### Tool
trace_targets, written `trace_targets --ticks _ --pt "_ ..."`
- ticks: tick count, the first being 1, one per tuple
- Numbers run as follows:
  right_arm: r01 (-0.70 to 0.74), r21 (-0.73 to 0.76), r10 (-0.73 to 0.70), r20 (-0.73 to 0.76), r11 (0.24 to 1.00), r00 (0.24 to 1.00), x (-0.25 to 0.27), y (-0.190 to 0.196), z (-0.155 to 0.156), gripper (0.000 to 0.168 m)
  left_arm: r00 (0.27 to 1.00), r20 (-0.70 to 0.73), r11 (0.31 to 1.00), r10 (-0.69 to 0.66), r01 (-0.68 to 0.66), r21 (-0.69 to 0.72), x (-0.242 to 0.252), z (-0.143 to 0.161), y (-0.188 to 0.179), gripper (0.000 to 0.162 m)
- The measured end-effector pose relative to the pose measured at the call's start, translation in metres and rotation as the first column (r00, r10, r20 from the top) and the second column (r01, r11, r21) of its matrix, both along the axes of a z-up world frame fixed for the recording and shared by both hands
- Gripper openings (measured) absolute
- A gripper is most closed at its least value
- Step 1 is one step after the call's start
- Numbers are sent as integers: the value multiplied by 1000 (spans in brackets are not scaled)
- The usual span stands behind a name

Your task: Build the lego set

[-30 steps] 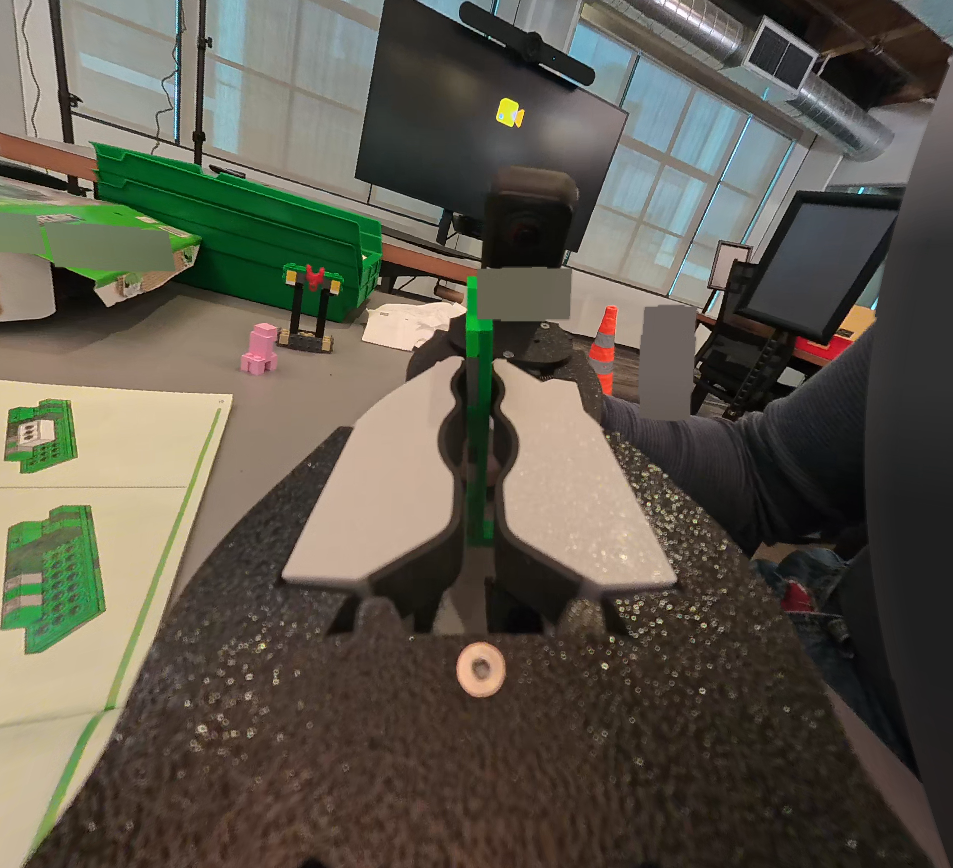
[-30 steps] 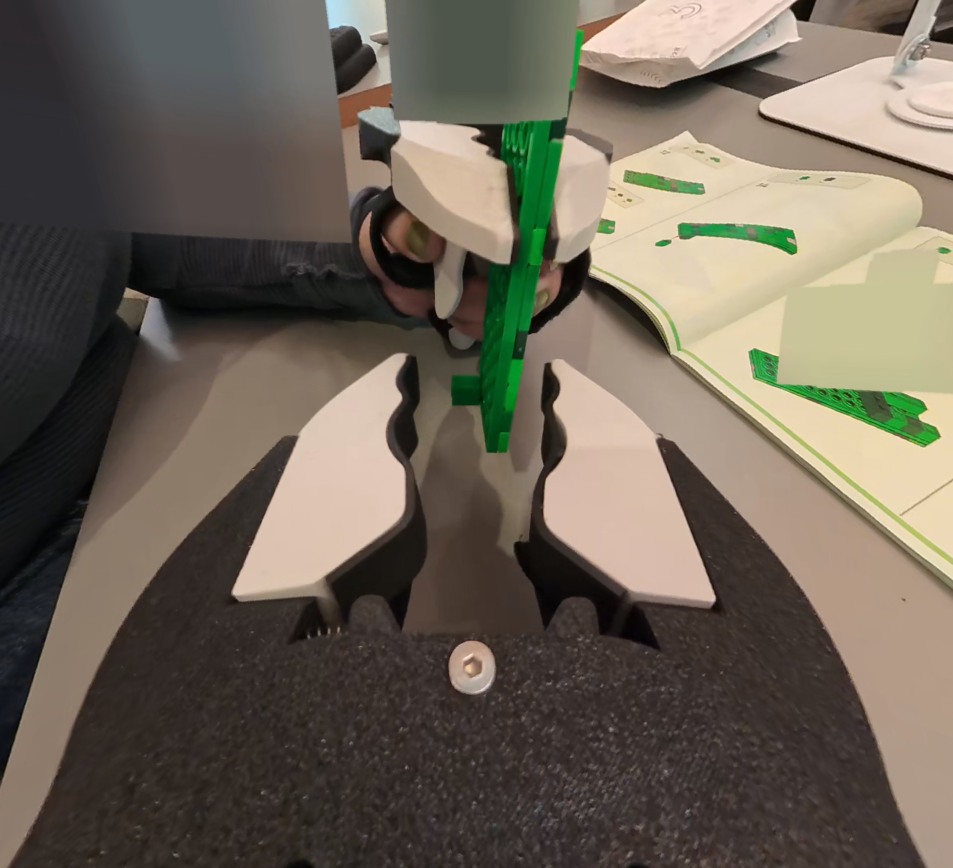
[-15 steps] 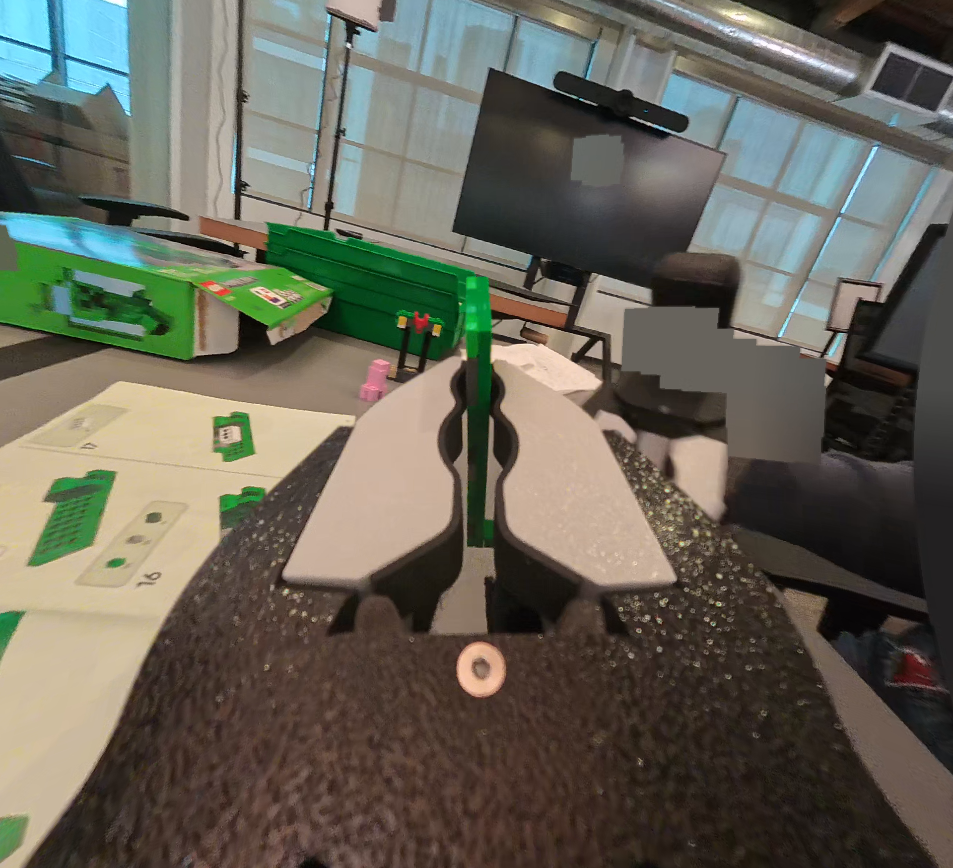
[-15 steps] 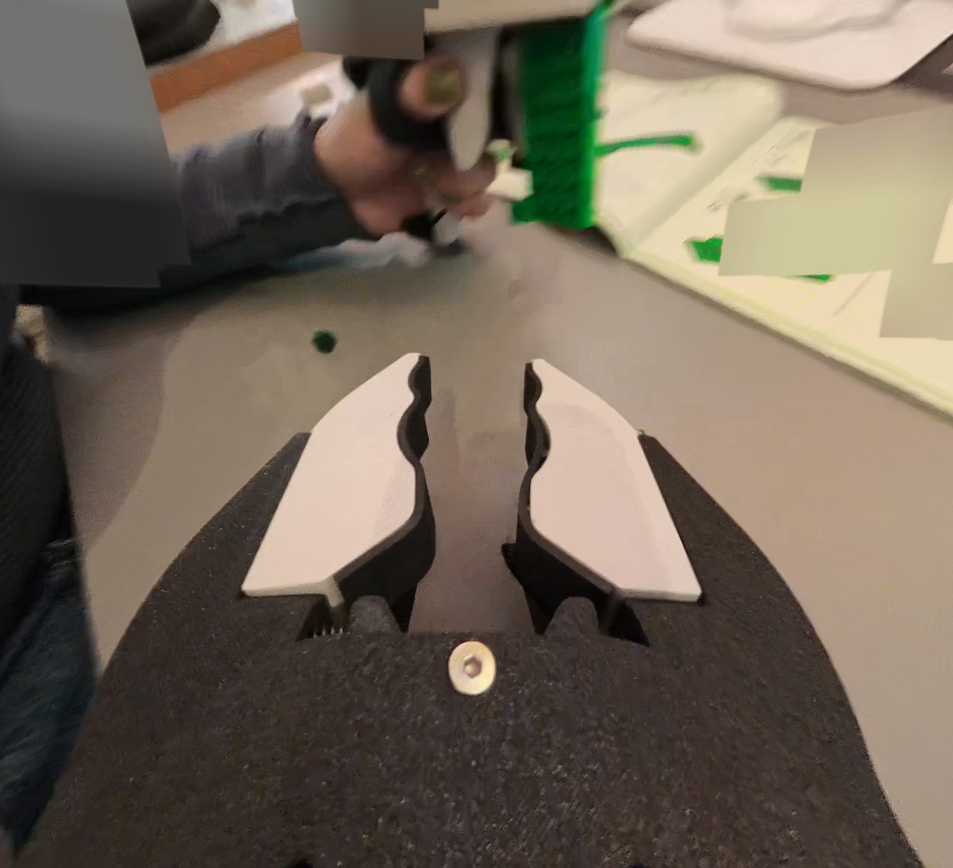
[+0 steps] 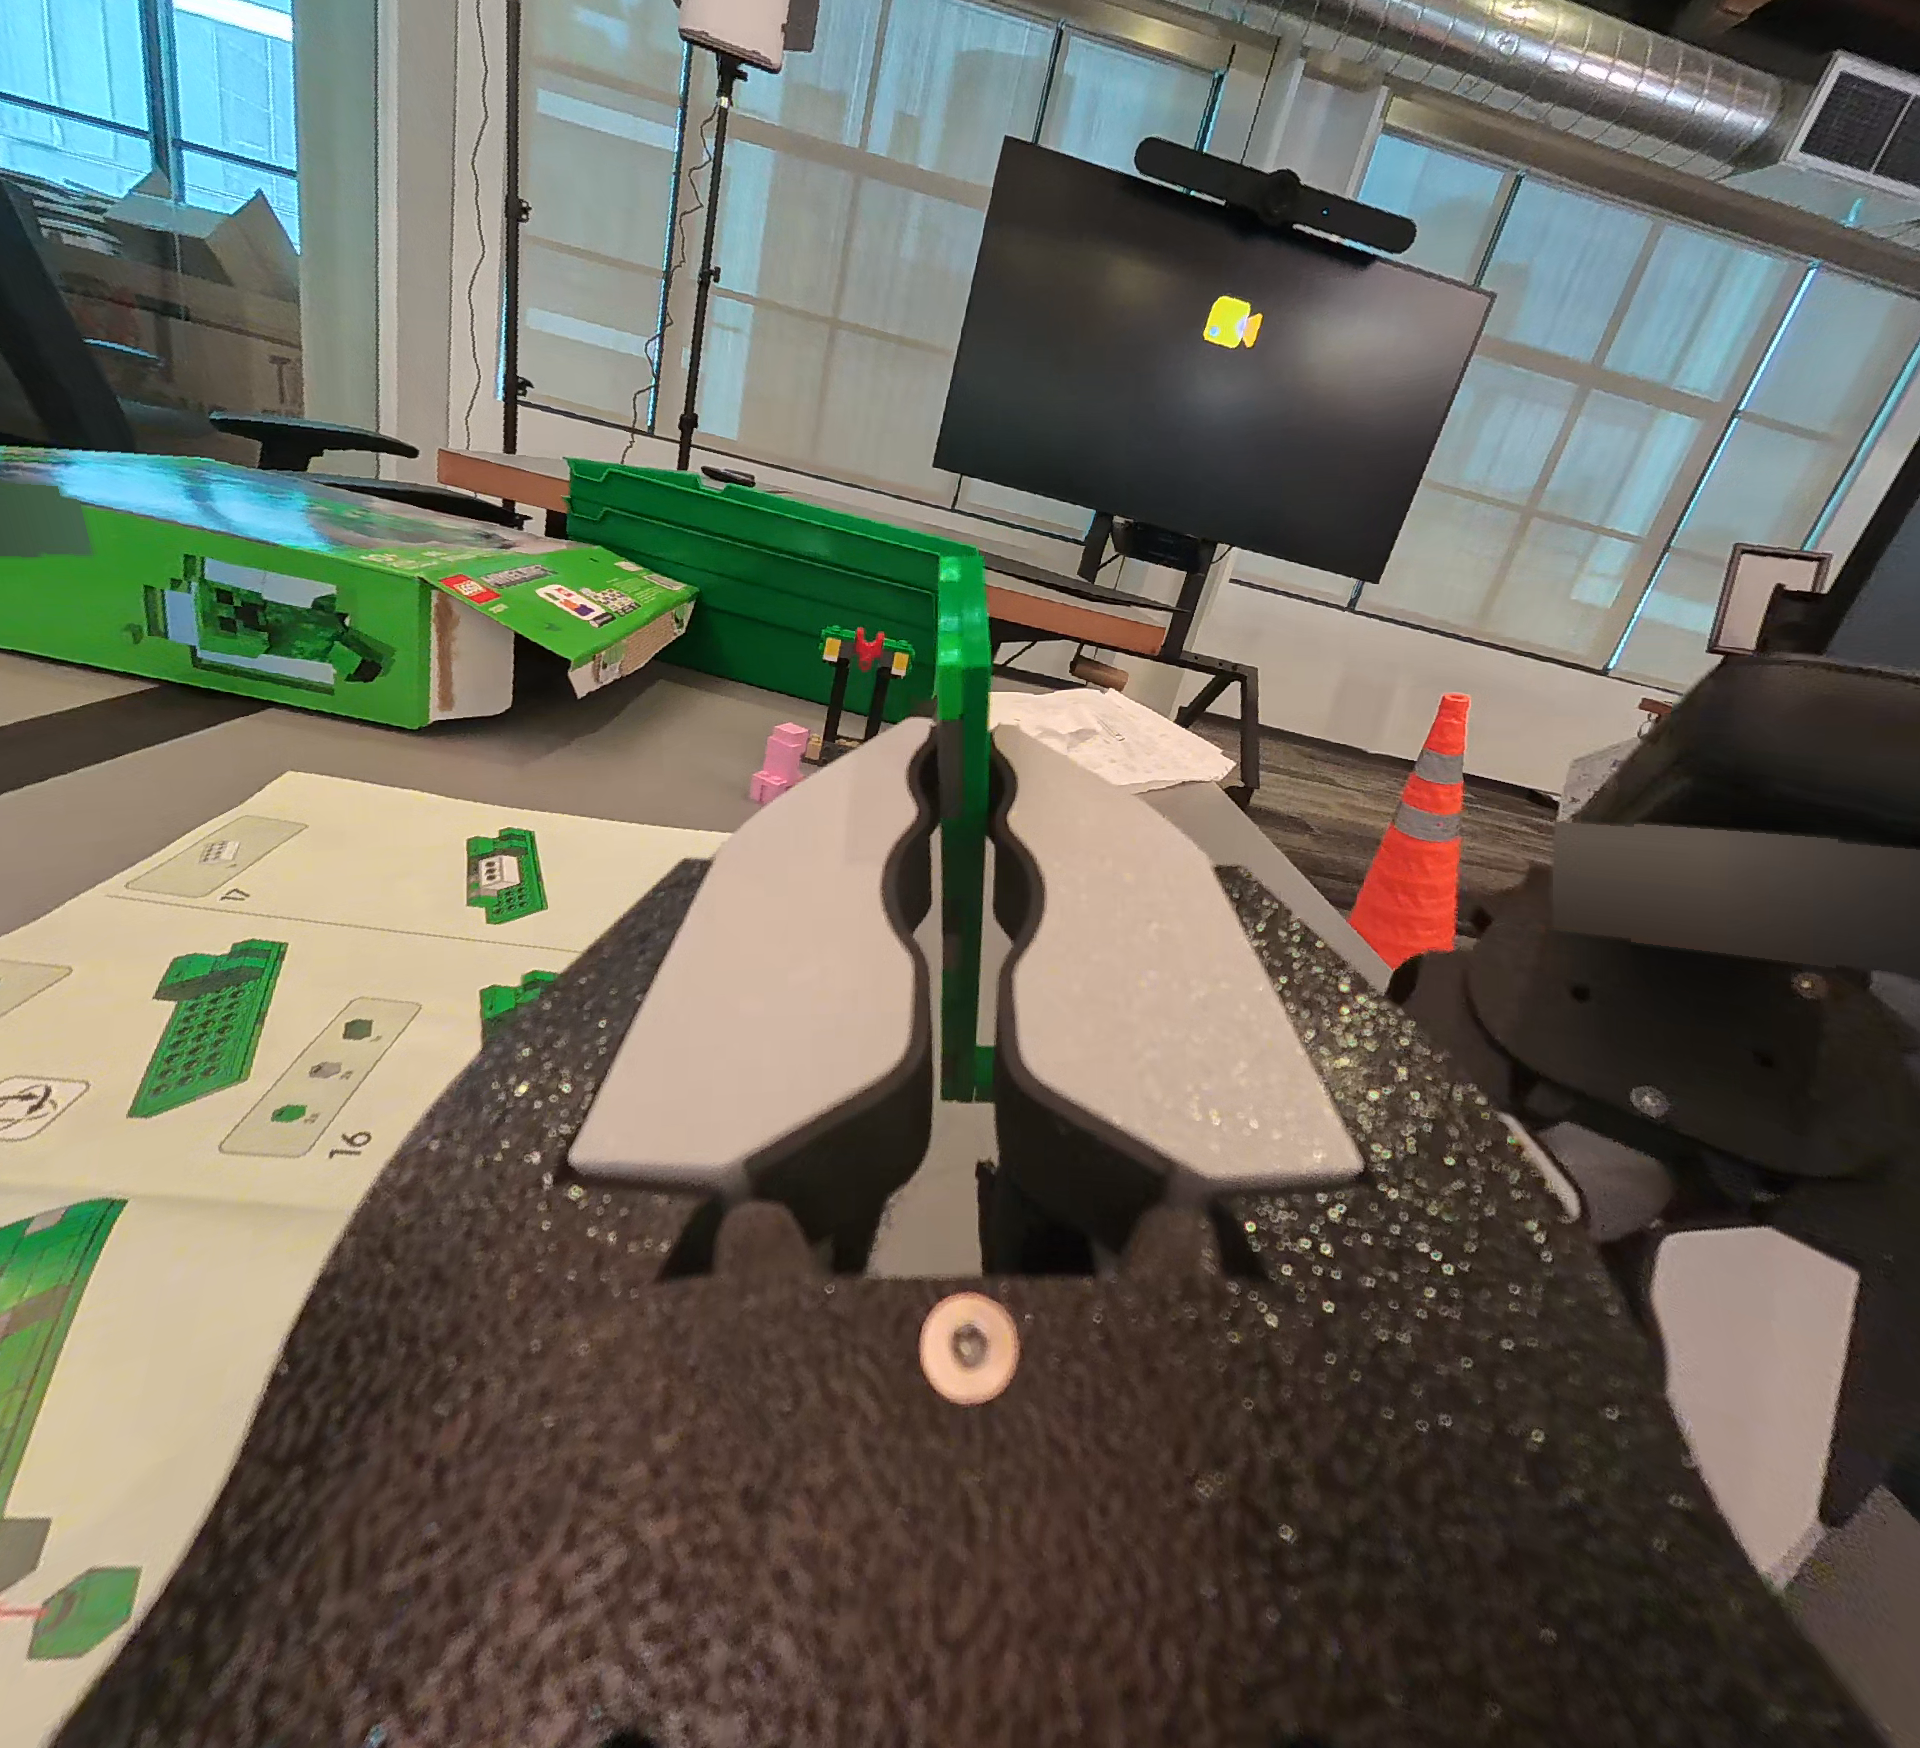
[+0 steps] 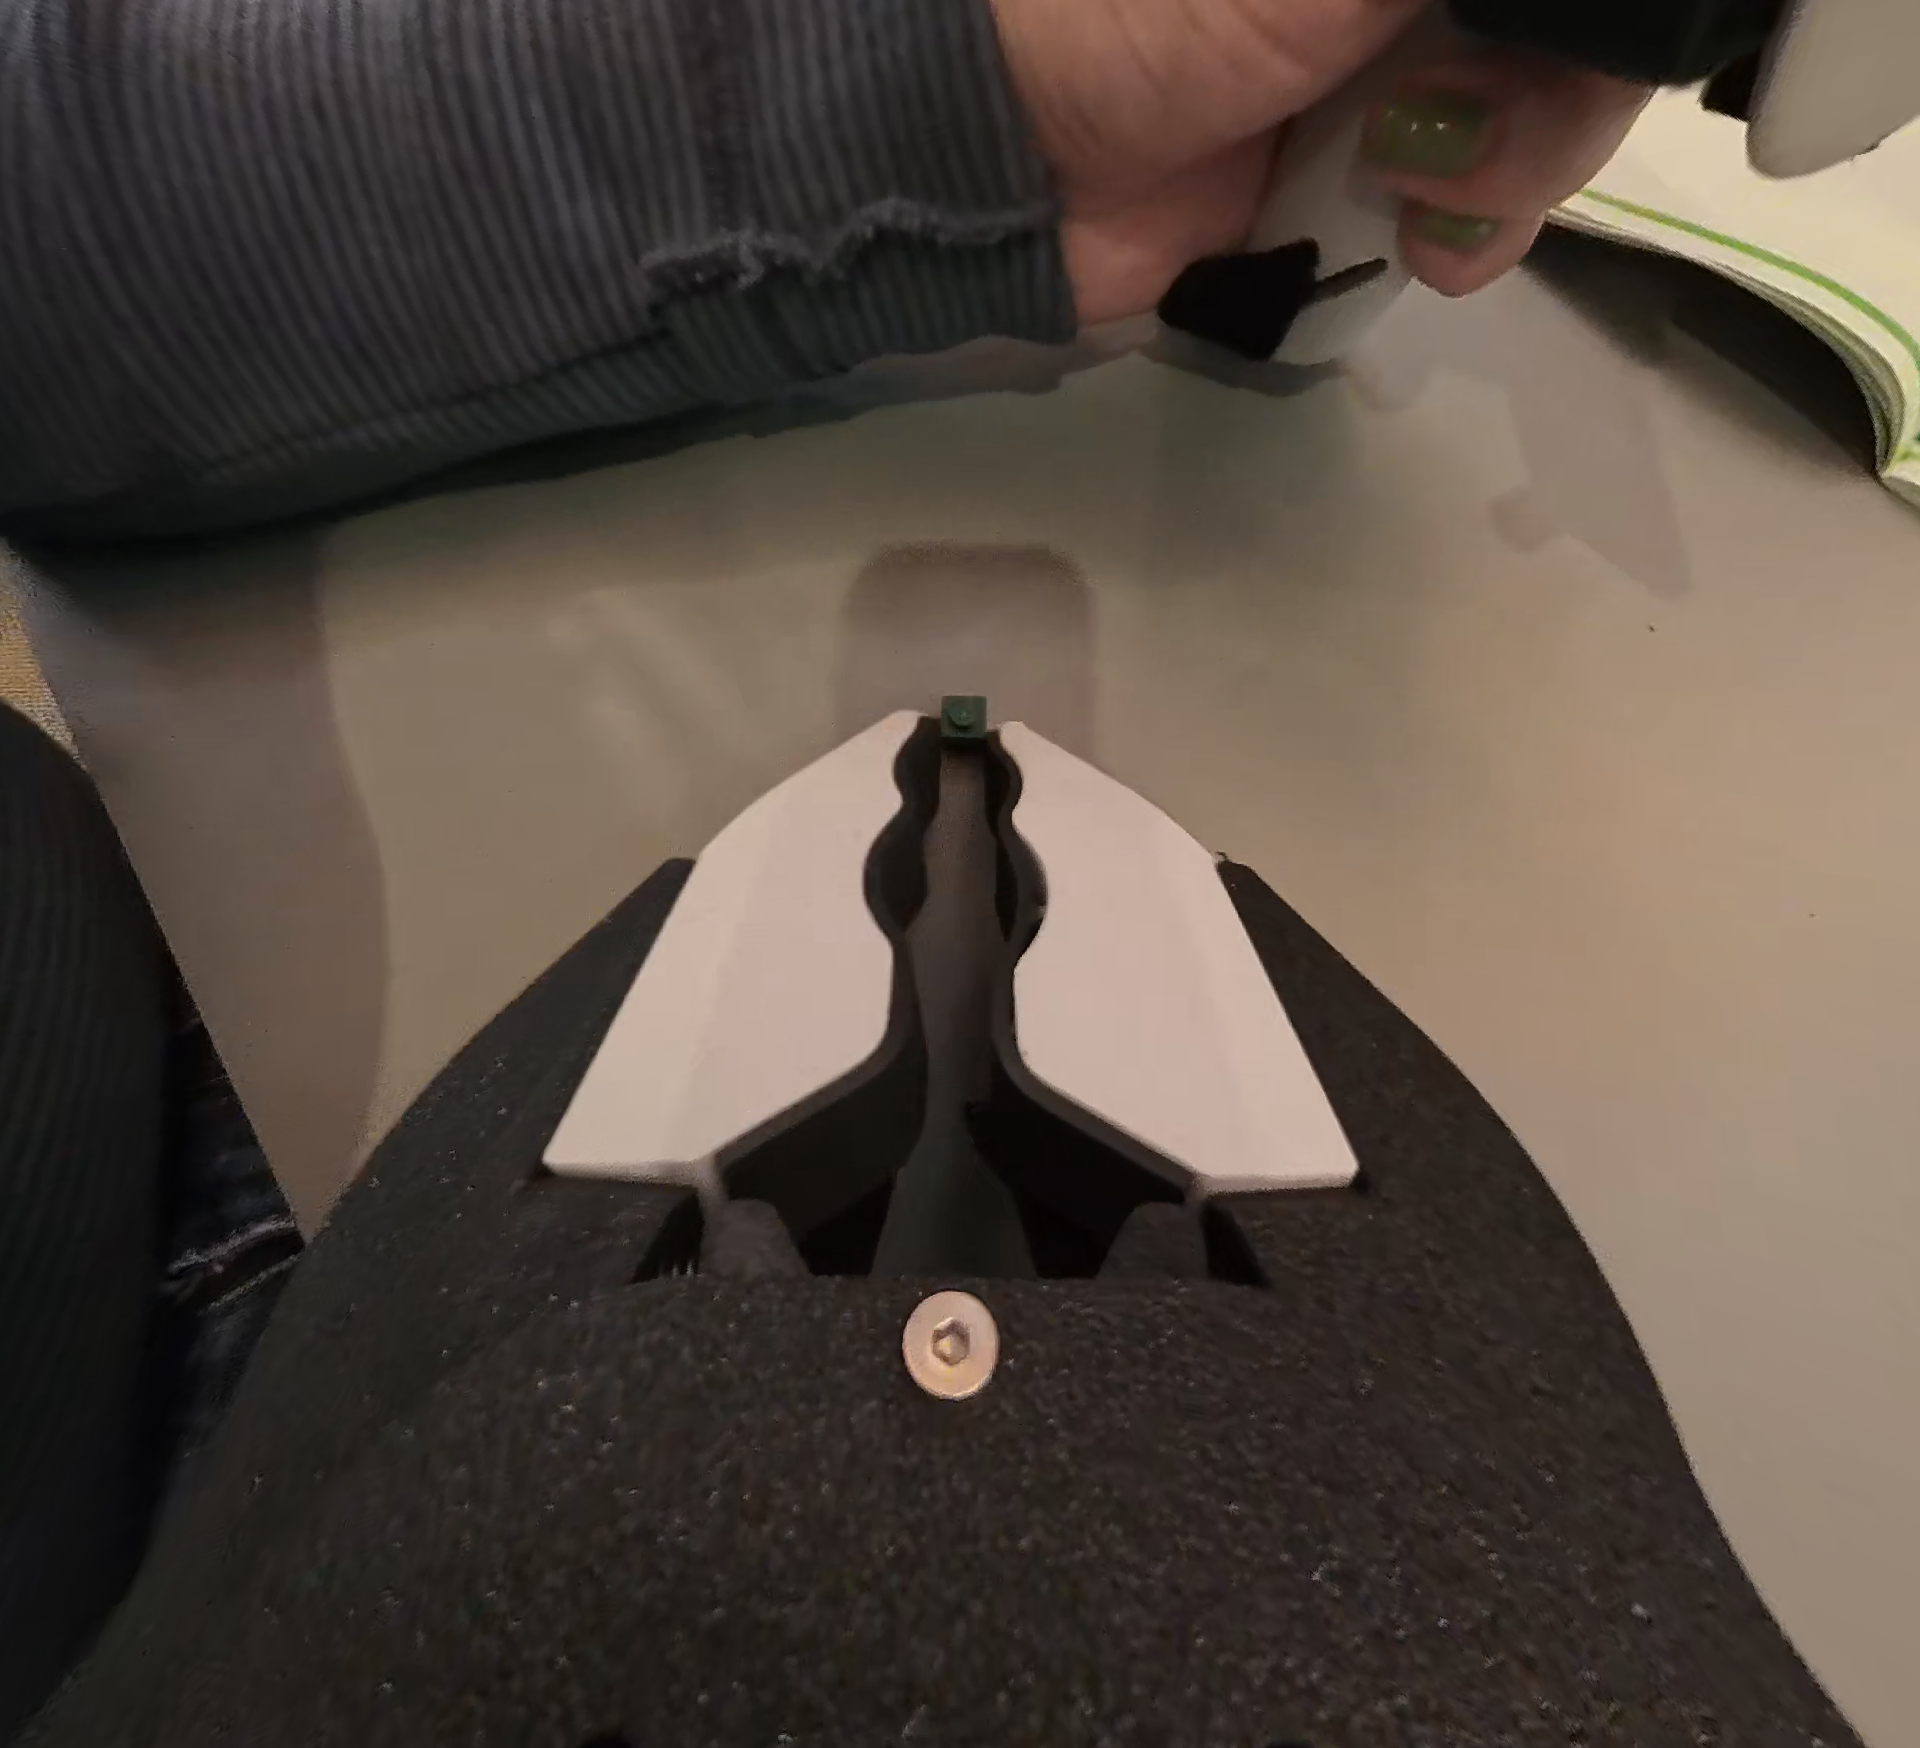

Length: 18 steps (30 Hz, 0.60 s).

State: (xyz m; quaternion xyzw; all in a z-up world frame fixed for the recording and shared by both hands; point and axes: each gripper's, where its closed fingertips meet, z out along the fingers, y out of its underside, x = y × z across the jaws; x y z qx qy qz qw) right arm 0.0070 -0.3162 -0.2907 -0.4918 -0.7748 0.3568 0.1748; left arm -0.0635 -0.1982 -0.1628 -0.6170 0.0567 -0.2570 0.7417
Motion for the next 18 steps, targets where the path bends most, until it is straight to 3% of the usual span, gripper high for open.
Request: trace_targets --ticks 3,5,7,12,15,18 --pt "9 35 -10 46 999 999 1 10 6 8 999 -36 1000 18 -18 4 0 0 0 6" --pt "29 124 -39 83 992 996 5 36 17 8 996 -83 999 40 -40 9 1 -1 0 6" --pt "44 192 -87 222 980 971 19 68 22 8 989 -137 998 59 -58 11 2 -3 1 6" --pt "-18 369 -200 542 929 816 58 126 16 8 959 -275 997 72 -79 -14 8 -12 4 6" --pt "-113 420 -211 649 900 730 72 137 9 8 935 -348 996 66 -83 -33 12 -18 5 6" --pt "-175 443 -211 692 879 691 75 142 3 8 924 -377 996 57 -79 -45 15 -22 6 6"
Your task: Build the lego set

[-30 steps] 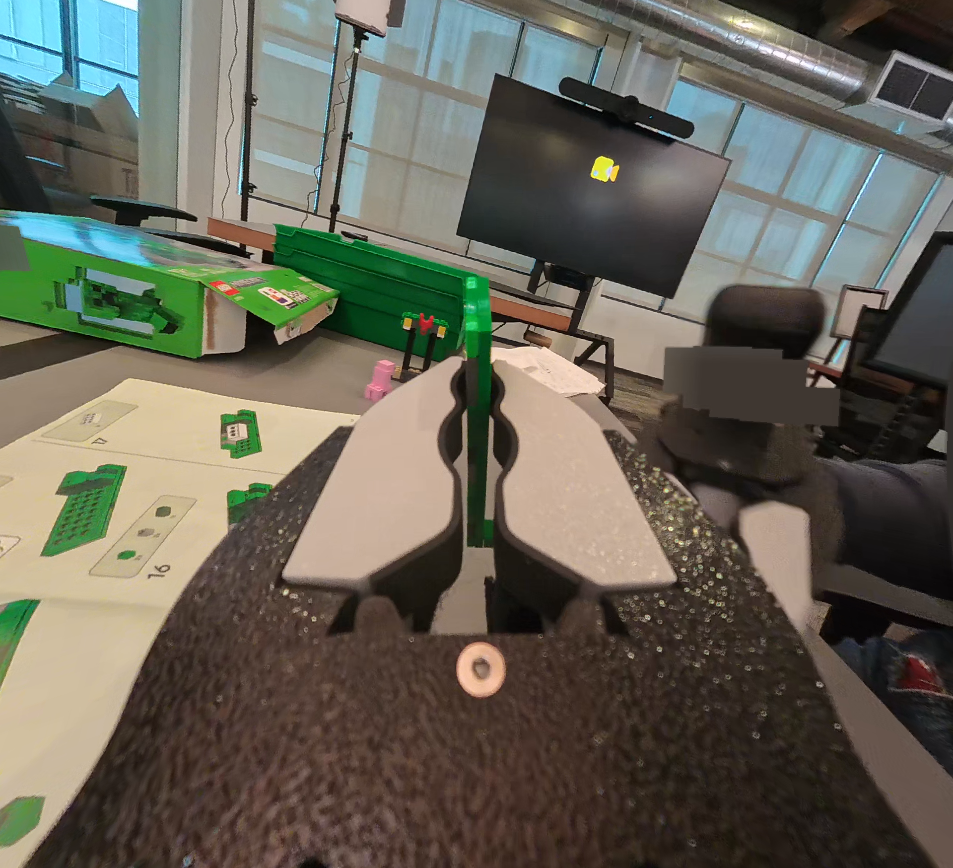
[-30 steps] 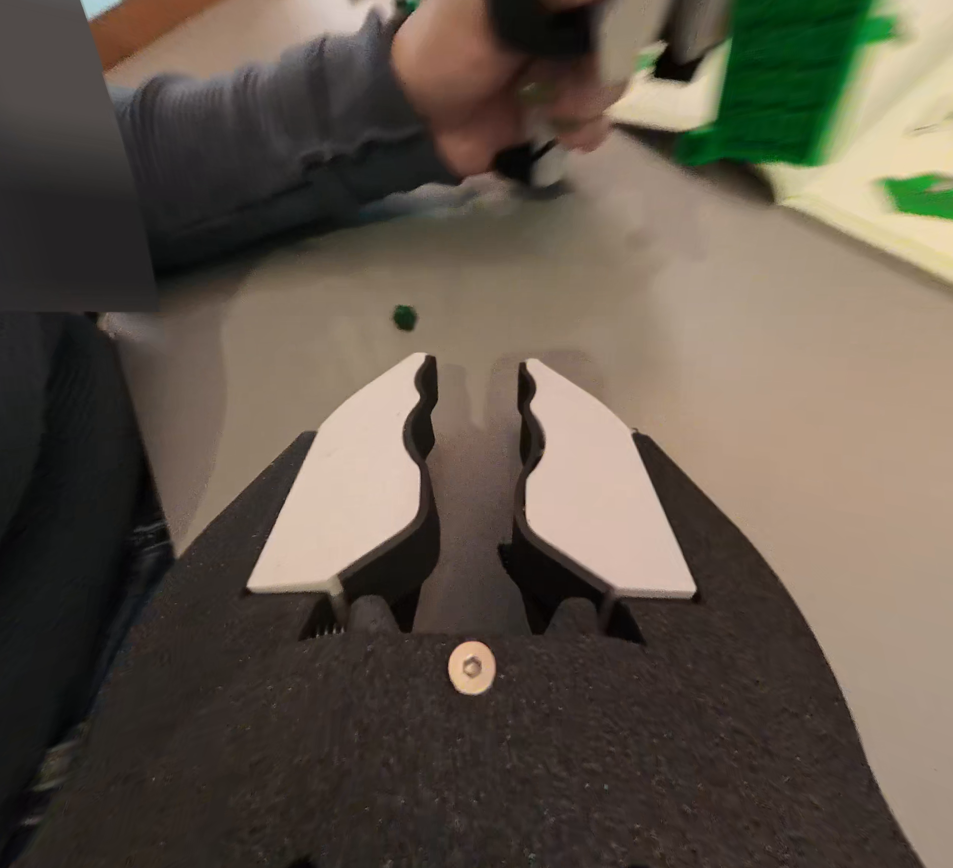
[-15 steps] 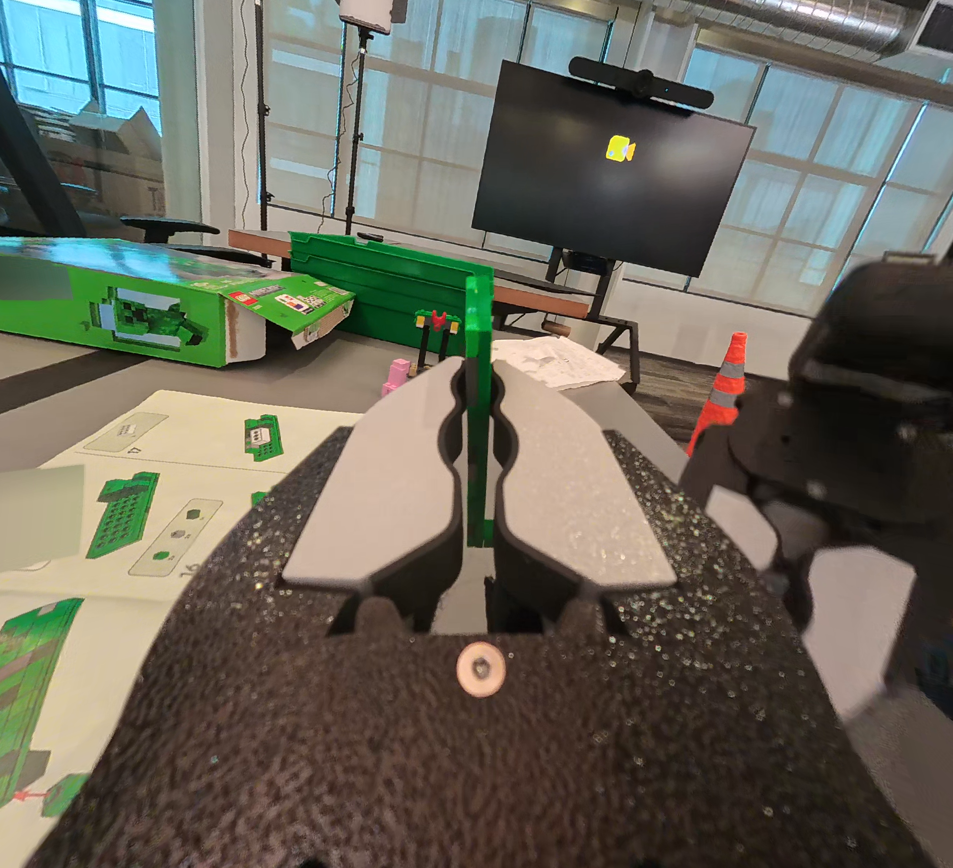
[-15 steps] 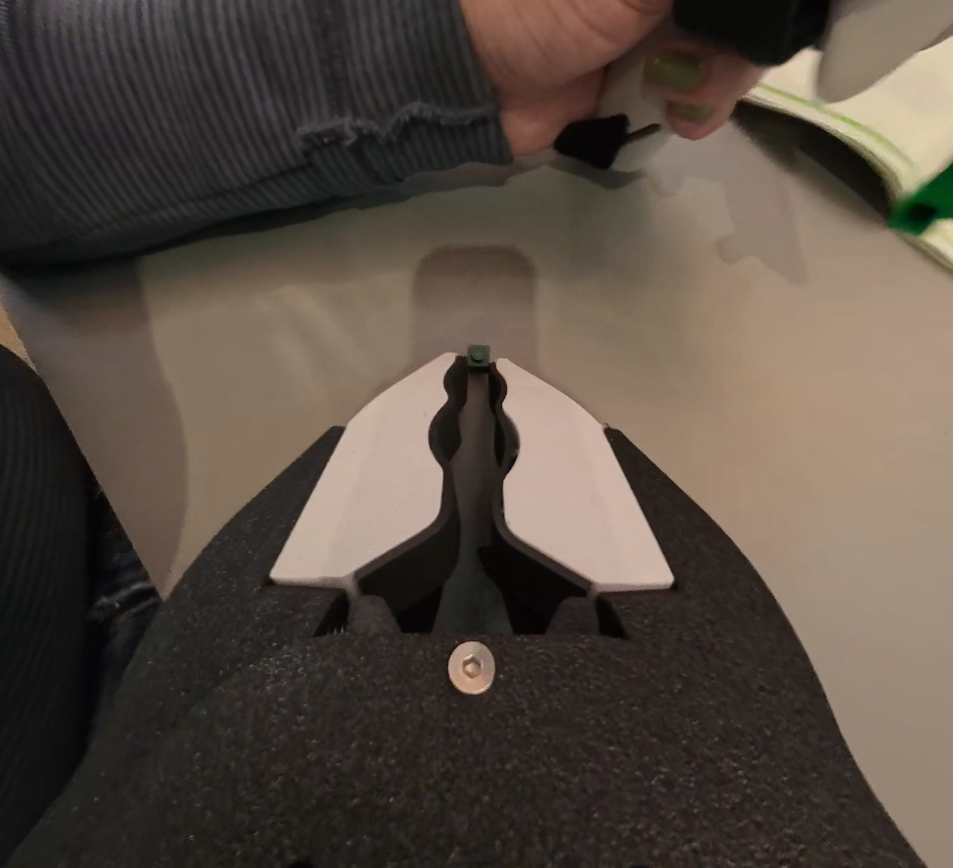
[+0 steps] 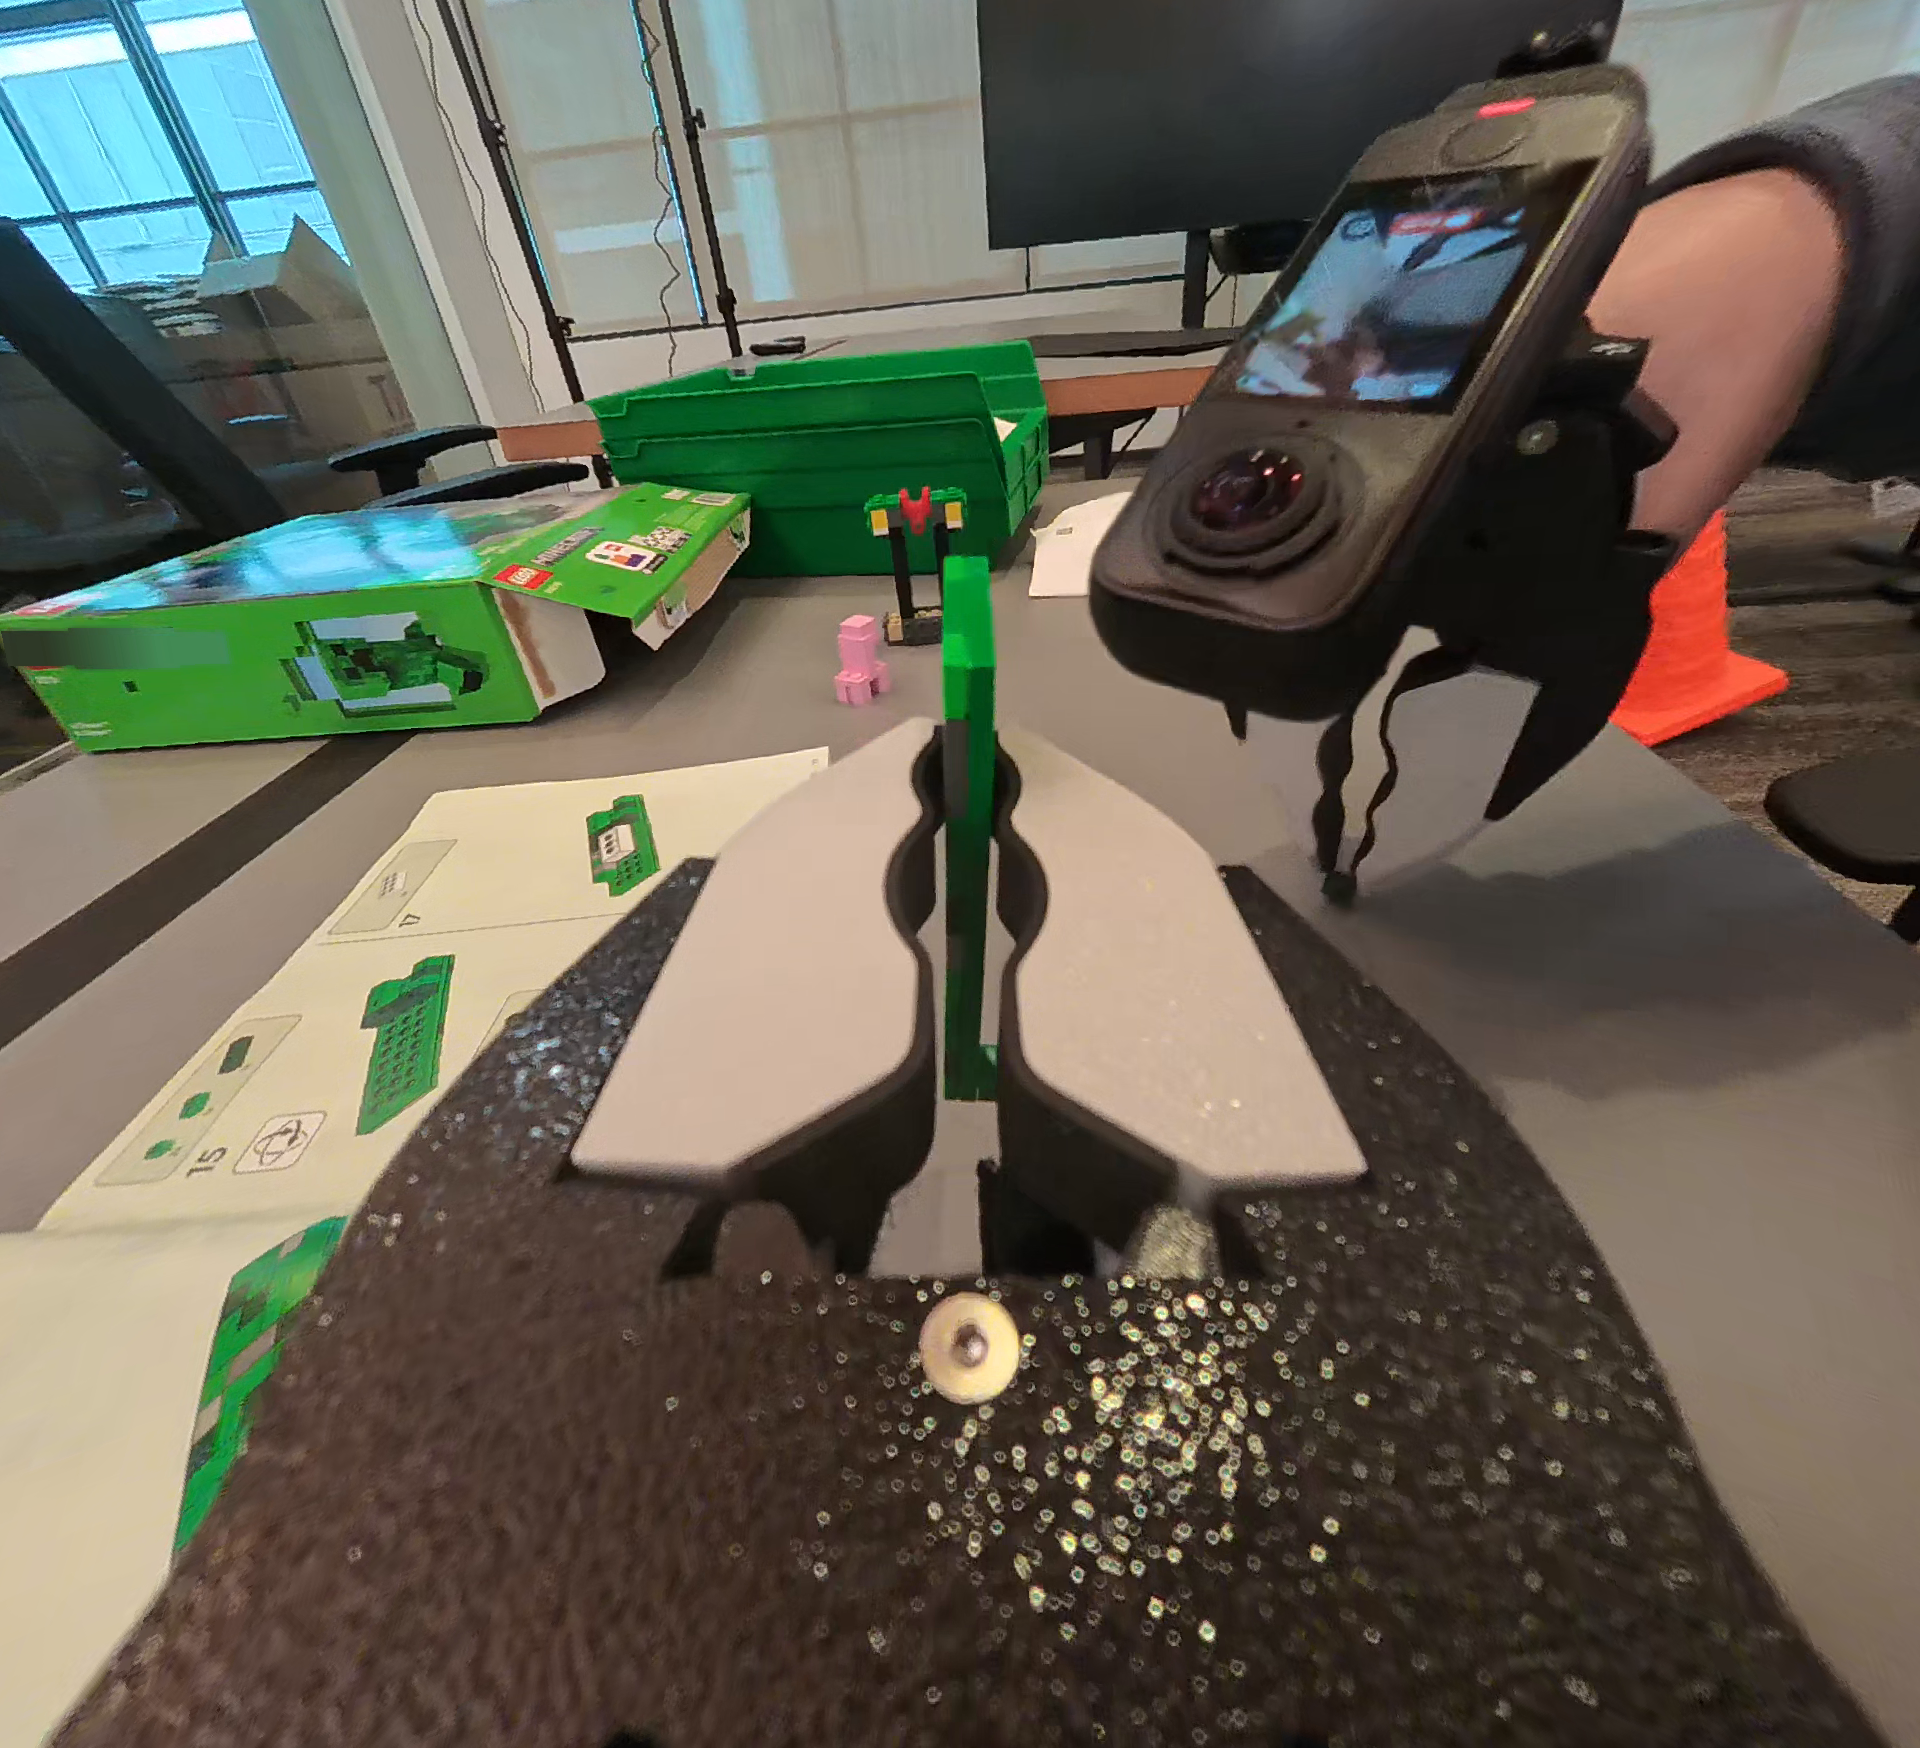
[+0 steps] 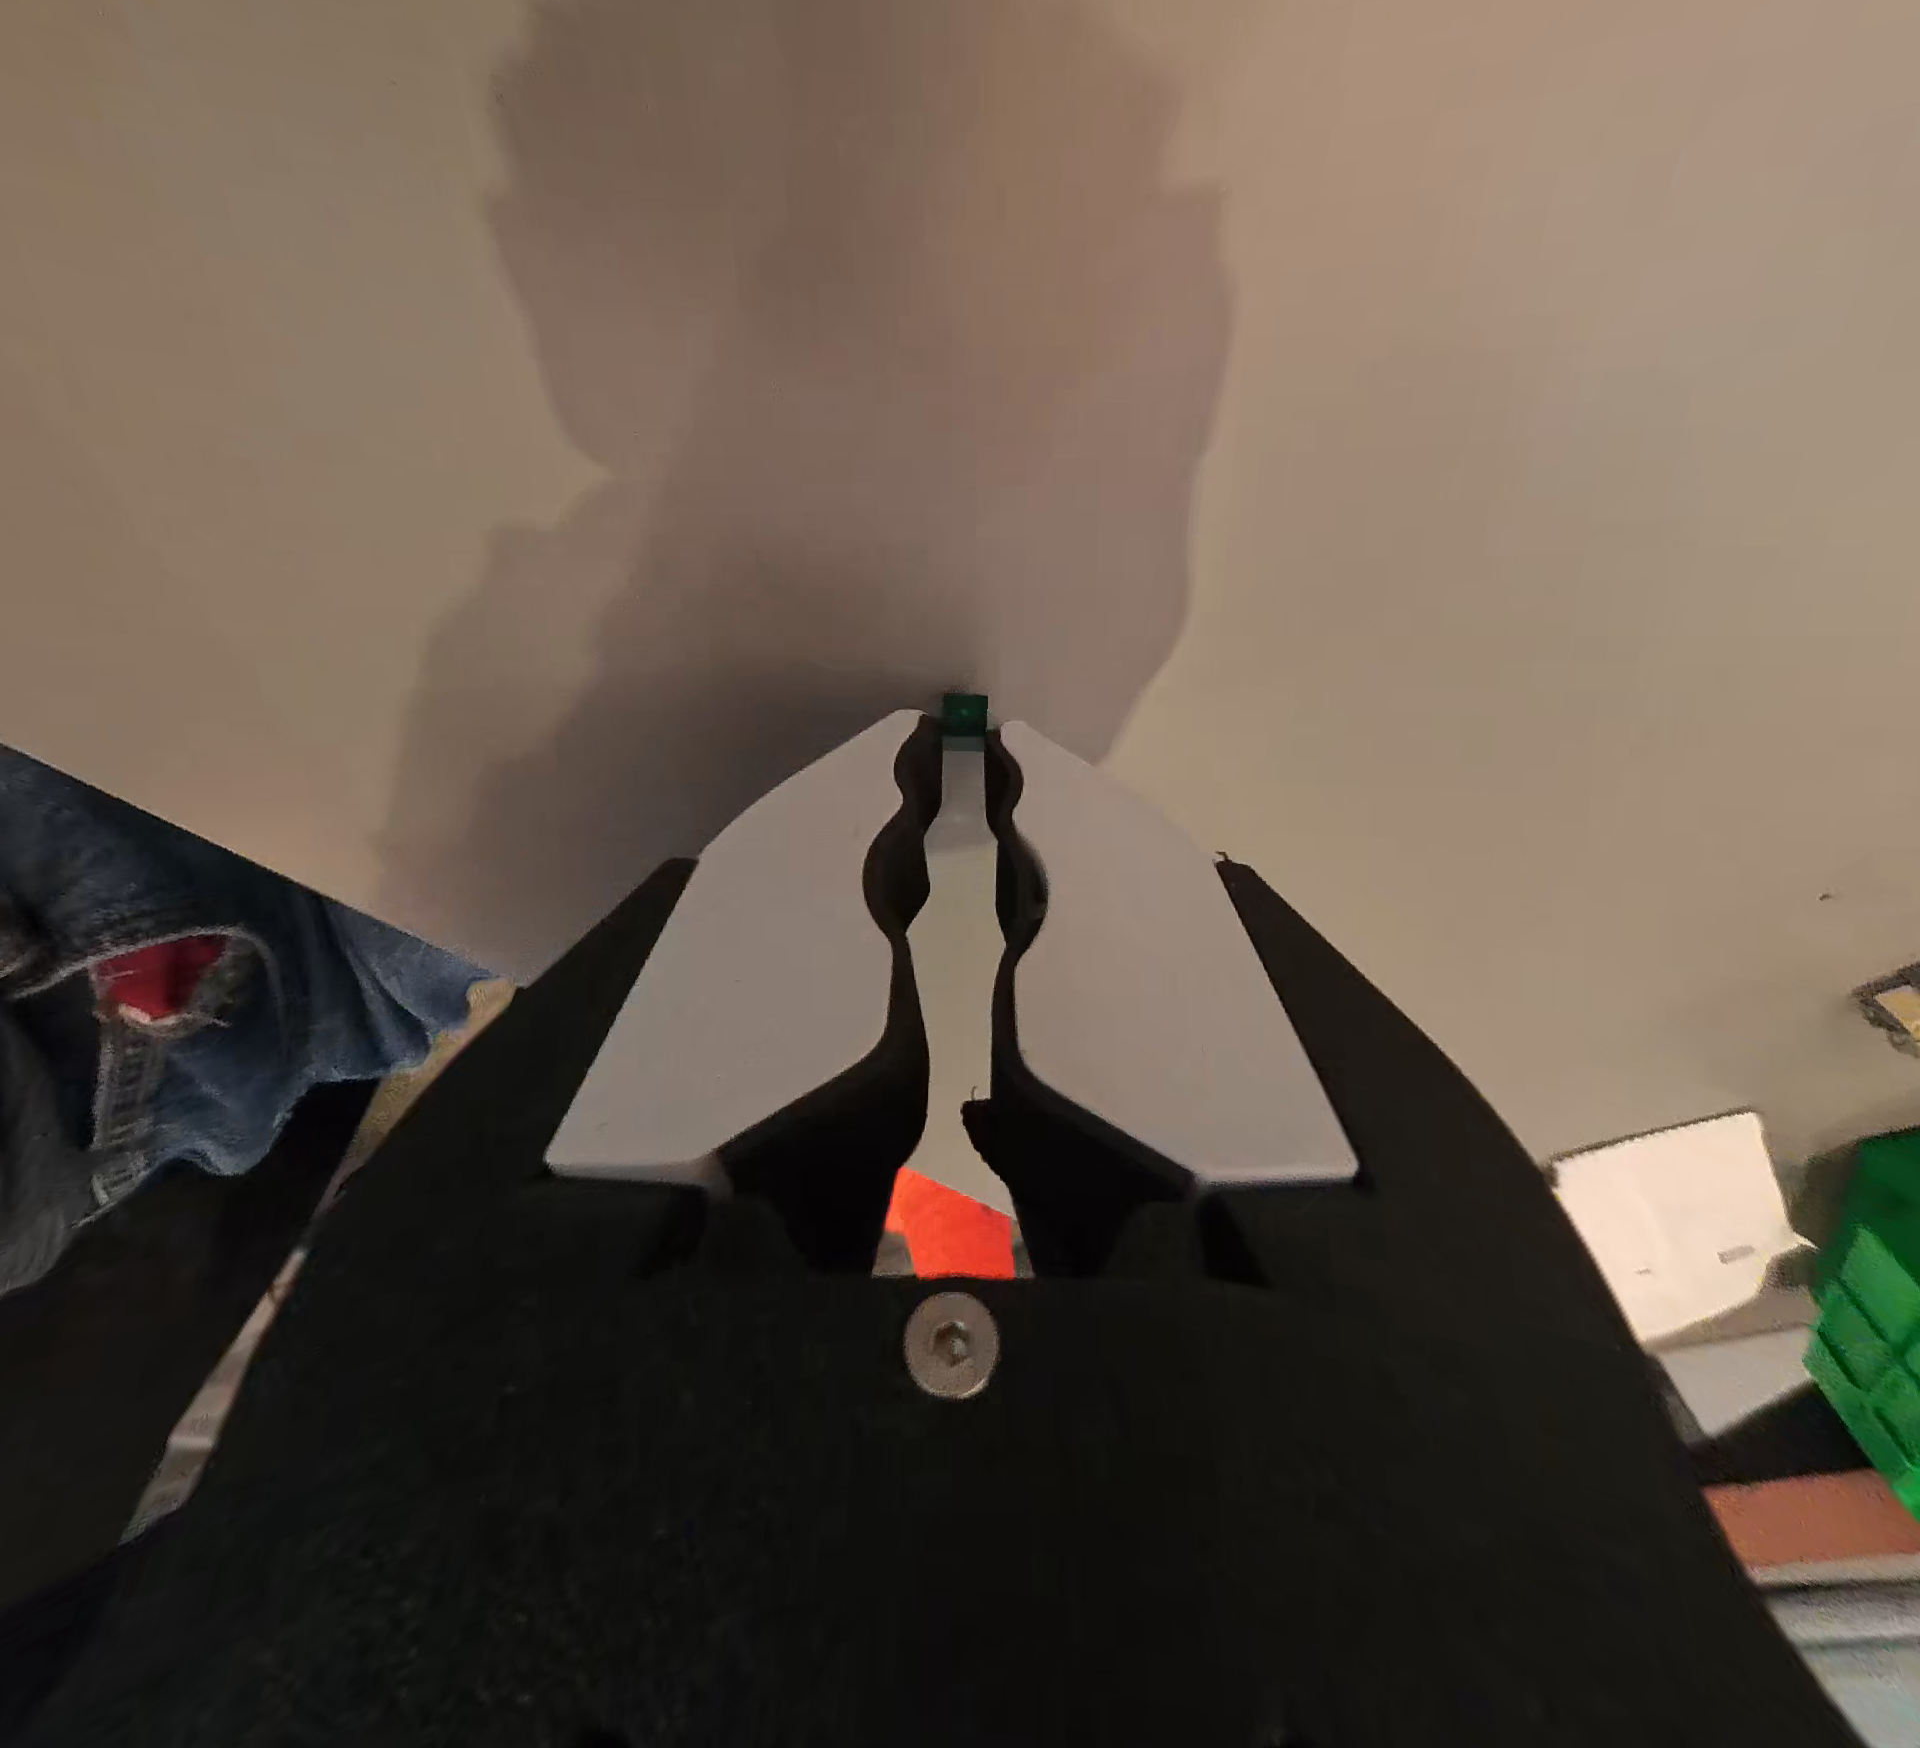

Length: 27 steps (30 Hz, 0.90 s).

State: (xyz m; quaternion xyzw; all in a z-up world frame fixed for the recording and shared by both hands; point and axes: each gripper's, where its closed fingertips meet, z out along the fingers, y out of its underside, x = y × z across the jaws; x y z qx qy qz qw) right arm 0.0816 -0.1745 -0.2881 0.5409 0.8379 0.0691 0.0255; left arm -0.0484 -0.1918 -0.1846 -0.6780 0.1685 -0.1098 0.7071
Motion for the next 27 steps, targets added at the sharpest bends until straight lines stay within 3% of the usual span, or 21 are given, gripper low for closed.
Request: trace_targets --ticks 5,7,12,16,22,27 --pt "-16 -13 16 -29 1000 999 -11 -1 -4 10 1000 23 1000 -1 0 4 -2 1 0 6" --pt "-19 -24 18 -55 1000 998 -13 -2 -5 22 999 40 1000 1 -1 9 -3 3 -1 6" --pt "-27 -114 -2 -245 993 970 -13 -3 6 36 996 95 1000 -5 3 23 -7 7 -3 6" --pt "-80 -185 -4 -414 979 910 -3 0 4 35 990 141 999 -19 14 33 -8 9 -4 6" --pt "-42 -354 -178 -565 934 805 3 -1 -2 23 984 177 999 -34 28 35 -9 10 -5 6" --pt "-88 -328 -162 -660 941 733 -1 1 -5 20 982 183 999 -39 35 29 -7 9 -4 6"
